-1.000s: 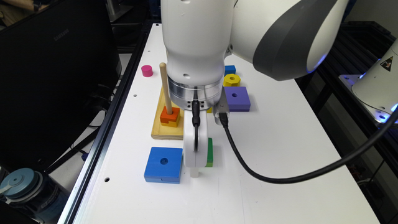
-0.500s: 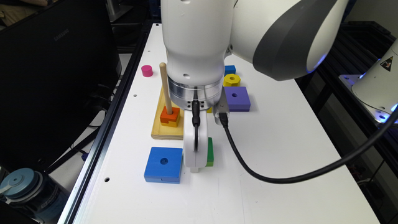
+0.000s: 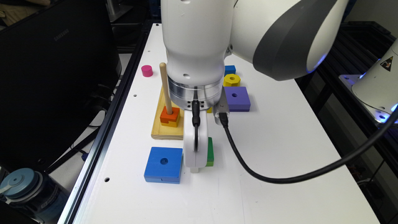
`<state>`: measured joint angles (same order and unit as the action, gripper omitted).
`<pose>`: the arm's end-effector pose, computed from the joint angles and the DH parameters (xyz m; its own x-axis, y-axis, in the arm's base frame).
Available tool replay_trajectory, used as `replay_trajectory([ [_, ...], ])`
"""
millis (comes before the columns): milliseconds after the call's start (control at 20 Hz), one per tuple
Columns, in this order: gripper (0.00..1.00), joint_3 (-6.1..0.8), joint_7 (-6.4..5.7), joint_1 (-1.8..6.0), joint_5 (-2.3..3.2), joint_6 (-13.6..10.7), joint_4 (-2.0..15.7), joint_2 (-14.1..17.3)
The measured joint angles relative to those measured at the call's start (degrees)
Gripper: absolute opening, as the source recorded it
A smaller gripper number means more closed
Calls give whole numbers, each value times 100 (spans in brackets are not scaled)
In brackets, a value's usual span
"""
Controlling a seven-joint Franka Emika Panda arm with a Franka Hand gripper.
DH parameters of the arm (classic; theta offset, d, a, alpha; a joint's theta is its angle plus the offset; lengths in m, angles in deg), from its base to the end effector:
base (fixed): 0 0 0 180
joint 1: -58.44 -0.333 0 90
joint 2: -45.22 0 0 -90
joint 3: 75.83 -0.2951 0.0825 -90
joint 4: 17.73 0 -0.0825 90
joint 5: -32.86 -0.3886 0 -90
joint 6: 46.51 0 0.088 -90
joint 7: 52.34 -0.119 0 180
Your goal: Pick up green block.
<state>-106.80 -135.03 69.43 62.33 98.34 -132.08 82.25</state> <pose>0.5564 0.2114 0.1415 0.7236 -0.6901 -0.0127 -0.6901 -0.7230 -0.0324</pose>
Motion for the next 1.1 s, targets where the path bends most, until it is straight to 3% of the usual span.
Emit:
replay_trajectory([
  [400, 100, 0, 0, 0, 0, 0, 0, 0],
  [450, 0, 0, 0, 0, 0, 0, 0, 0],
  [1100, 0, -31, 2, 16, -18, -12, -6, -75],
])
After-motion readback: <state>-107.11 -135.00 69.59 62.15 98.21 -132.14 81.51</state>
